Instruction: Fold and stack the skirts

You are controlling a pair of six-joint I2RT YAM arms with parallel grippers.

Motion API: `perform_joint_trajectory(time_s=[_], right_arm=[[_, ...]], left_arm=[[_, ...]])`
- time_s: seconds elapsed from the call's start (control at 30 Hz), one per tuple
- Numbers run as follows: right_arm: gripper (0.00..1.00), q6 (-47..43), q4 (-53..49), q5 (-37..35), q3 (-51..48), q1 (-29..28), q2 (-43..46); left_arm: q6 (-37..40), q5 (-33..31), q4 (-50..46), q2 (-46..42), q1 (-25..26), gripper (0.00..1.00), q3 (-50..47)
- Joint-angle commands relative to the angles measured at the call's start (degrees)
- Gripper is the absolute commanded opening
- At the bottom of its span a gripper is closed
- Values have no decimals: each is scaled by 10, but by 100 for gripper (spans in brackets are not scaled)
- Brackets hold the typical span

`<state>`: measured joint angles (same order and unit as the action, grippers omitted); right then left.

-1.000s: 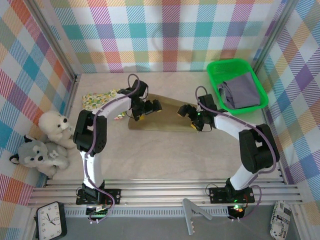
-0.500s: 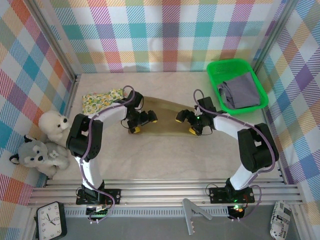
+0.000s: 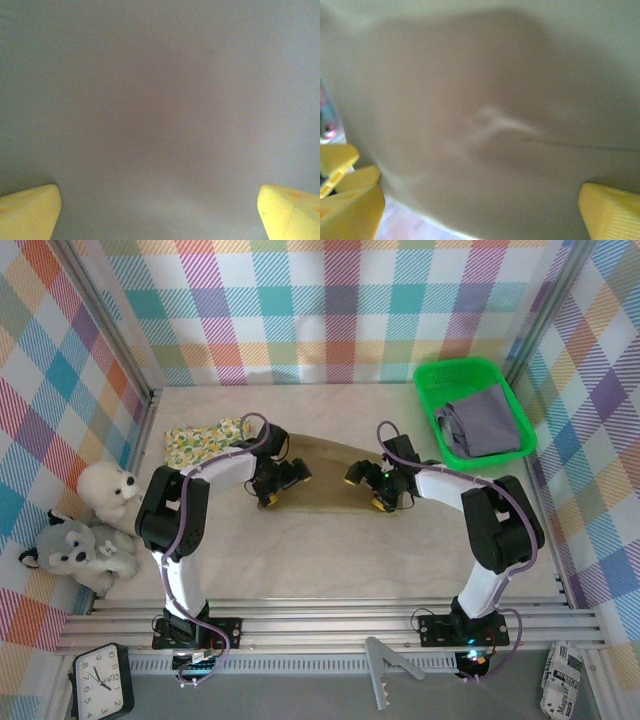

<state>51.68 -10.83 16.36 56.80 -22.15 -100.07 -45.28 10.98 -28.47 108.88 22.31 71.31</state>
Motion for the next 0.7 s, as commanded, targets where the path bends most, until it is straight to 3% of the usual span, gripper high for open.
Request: perform_joint_trajectory(time_s=[0.0,0.17,0.4,0.53,0.67], right_arm=[[99,-26,-60,-44,-14,11,25],[99,-46,-64,-29,17,11,58],[99,-53,-46,-97,6,14,132],[99,-64,-43,-126,18,23,131],[99,-32,-33,-140,39,38,109]], left_arm=[[-6,-45,-39,23,-14,100,-33],[0,5,-19,-2,-2,100,-21],[32,43,-83,-54,53,100,87],[0,134,-42,-33,87,100,110],[-16,171,-28,19,128,100,144]])
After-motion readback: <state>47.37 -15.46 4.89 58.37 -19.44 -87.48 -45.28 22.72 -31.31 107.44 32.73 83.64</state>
